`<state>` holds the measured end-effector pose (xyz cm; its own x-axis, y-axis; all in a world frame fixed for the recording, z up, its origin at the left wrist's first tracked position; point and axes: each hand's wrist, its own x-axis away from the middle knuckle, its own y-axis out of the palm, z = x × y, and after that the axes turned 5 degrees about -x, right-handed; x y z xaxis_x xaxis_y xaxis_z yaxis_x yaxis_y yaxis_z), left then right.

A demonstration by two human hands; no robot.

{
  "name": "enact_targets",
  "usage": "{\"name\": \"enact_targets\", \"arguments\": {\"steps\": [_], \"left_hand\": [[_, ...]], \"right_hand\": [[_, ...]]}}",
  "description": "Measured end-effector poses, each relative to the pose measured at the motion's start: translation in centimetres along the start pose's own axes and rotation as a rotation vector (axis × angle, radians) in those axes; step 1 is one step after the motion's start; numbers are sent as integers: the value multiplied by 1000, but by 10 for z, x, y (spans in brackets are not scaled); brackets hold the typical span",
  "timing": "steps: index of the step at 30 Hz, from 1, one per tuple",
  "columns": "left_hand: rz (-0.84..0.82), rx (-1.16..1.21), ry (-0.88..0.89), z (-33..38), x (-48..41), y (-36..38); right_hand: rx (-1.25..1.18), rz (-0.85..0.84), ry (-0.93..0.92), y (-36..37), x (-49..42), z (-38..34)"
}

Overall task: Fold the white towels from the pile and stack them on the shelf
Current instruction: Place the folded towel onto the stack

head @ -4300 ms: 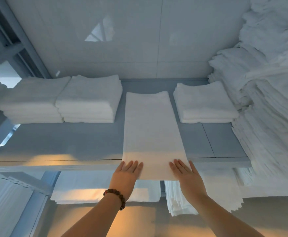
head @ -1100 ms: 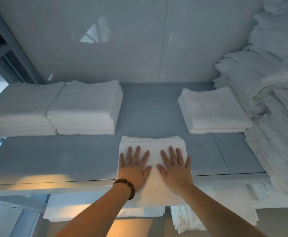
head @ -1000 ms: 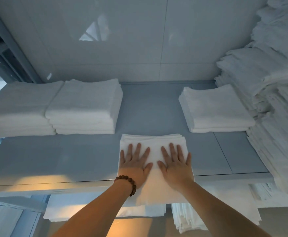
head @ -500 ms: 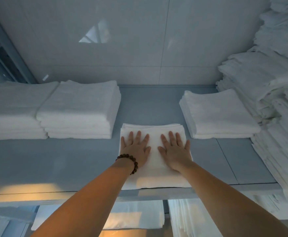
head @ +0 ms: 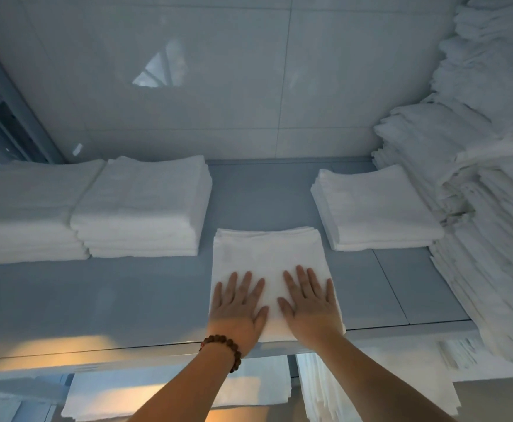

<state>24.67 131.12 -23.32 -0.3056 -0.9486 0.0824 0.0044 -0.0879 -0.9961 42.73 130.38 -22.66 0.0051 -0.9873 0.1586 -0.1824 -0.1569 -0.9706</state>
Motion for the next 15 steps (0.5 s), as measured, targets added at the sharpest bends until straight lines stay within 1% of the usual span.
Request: {"name": "enact_targets", "arguments": {"steps": [2,4,15], "left_hand": [[-4,27,-32,-10,2,3],[-12,56,-34,-16,2,5],[-47,99,-7,-22,-5,3]], "right_hand": [[-11,2,62,0,5,12],[-21,1,86,1,8,18],[-80,-29,92,-2,6,17]]}}
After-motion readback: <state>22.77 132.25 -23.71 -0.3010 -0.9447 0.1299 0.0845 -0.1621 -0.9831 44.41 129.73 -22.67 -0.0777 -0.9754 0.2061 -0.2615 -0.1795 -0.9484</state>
